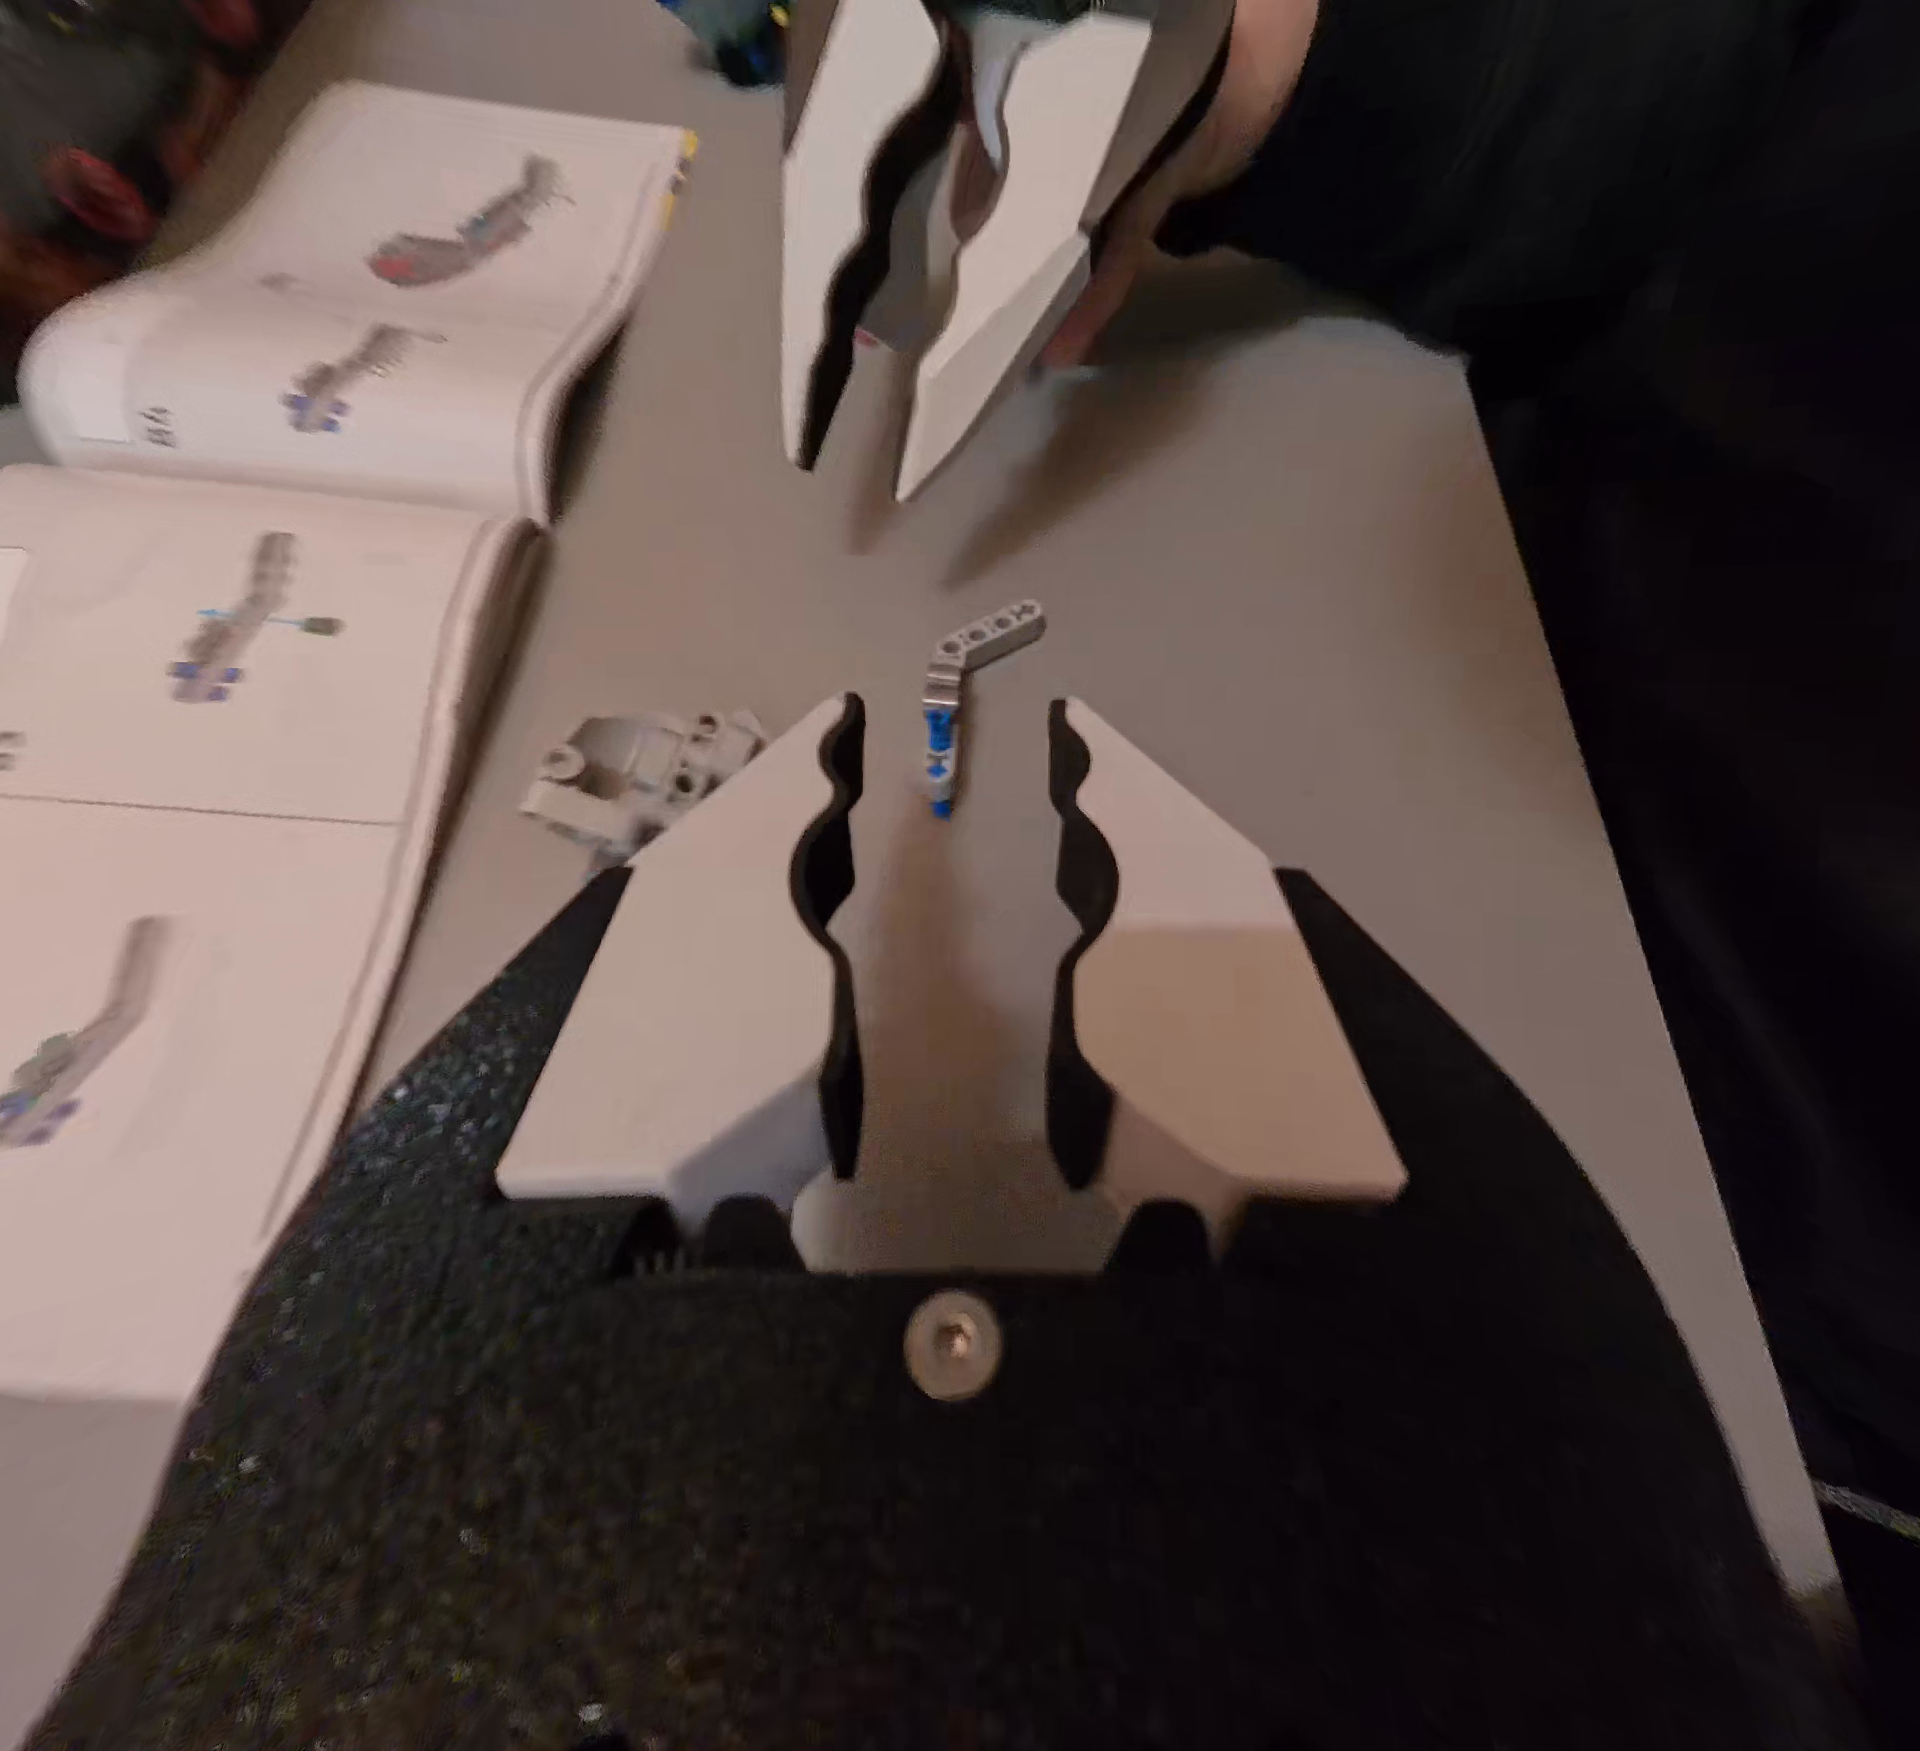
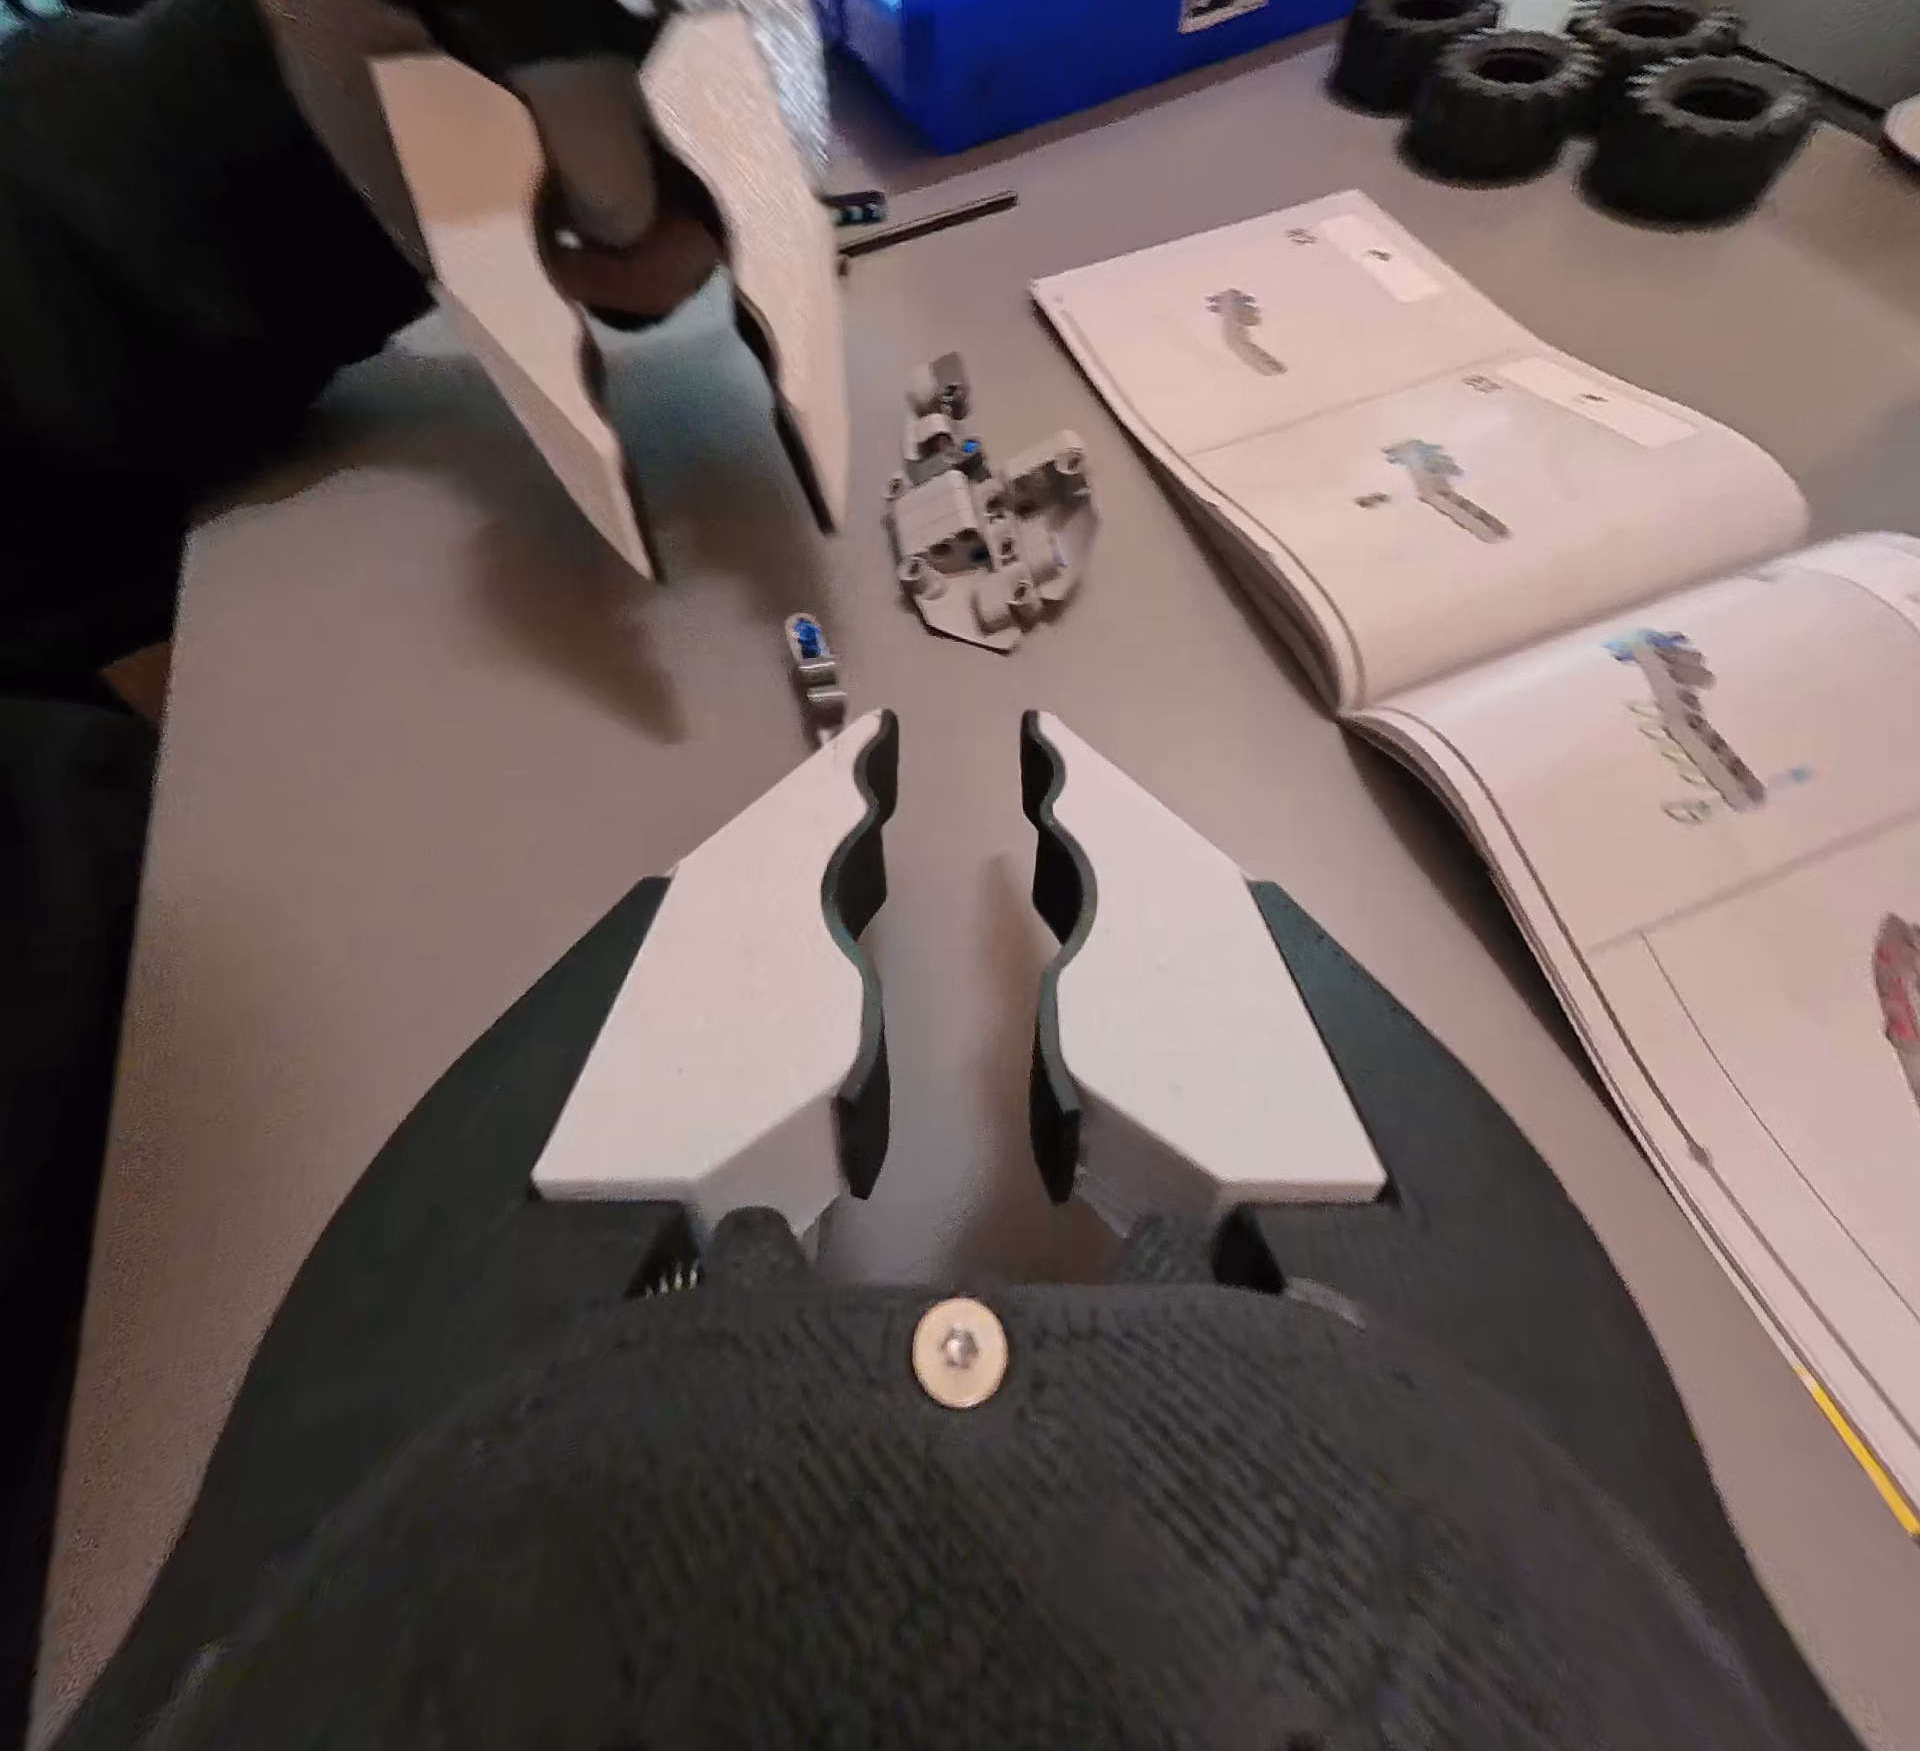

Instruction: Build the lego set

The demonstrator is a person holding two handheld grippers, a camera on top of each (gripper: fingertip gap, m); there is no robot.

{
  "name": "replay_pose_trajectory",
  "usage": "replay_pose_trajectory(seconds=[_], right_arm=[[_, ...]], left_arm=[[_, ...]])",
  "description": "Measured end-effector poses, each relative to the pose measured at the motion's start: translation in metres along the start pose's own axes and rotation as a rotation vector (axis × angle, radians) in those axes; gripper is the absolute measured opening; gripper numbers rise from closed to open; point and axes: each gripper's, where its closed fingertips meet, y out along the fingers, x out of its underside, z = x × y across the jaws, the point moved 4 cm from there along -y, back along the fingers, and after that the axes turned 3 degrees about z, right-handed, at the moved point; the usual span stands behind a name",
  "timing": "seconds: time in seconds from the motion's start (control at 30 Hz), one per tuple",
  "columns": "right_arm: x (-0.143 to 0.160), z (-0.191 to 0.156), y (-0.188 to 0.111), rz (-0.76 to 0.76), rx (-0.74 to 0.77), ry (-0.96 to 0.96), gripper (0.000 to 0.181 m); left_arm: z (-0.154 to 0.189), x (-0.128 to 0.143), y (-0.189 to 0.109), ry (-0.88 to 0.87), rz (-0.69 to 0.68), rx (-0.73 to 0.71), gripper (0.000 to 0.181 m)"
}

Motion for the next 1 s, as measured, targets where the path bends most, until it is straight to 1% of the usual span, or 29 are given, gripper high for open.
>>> replay_pose_trajectory(seconds=[0.03,0.1,0.17,0.27,0.37,0.47,0.57,0.63,0.73,0.8,0.83,0.9,1.0], right_arm=[[0.003,0.004,0.0,0.002,0.018,0.013,0.021],[0.007,0.007,-0.001,-0.015,0.013,0.04,0.022],[0.007,-0.002,-0.002,-0.02,-0.044,0.05,0.024],[0.009,-0.012,0.0,-0.071,-0.078,0.068,0.029],[0.015,-0.021,0.006,-0.133,-0.116,0.097,0.035],[0.022,-0.028,0.008,-0.187,-0.111,0.033,0.046],[0.028,-0.036,0.011,-0.21,-0.094,-0.046,0.047],[0.03,-0.037,0.012,-0.22,-0.066,-0.102,0.04],[0.033,-0.036,0.015,-0.223,-0.038,-0.14,0.033],[0.033,-0.037,0.016,-0.225,-0.048,-0.15,0.03],[0.033,-0.038,0.016,-0.225,-0.054,-0.155,0.024],[0.033,-0.038,0.016,-0.226,-0.058,-0.157,0.012],[0.031,-0.038,0.019,-0.228,-0.081,-0.116,0.008]], left_arm=[[-0.004,-0.003,-0.008,0.003,0.012,-0.033,0.031],[-0.013,-0.006,-0.024,-0.006,0.021,-0.124,0.029],[-0.018,-0.007,-0.041,-0.011,0.056,-0.198,0.029],[-0.018,0.0,-0.062,-0.04,0.11,-0.273,0.025],[-0.016,0.018,-0.073,-0.097,0.084,-0.321,0.024],[-0.014,0.032,-0.075,-0.12,0.016,-0.348,0.024],[-0.006,0.032,-0.058,-0.05,-0.019,-0.312,0.023],[0.001,0.033,-0.037,0.066,-0.056,-0.274,0.023],[0.002,0.035,-0.01,0.27,-0.147,-0.269,0.024],[0.008,0.035,0.007,0.293,-0.167,-0.177,0.024],[0.009,0.034,0.013,0.29,-0.165,-0.151,0.025],[0.008,0.031,0.021,0.319,-0.163,-0.125,0.025],[0.006,0.032,0.03,0.343,-0.176,-0.1,0.025]])
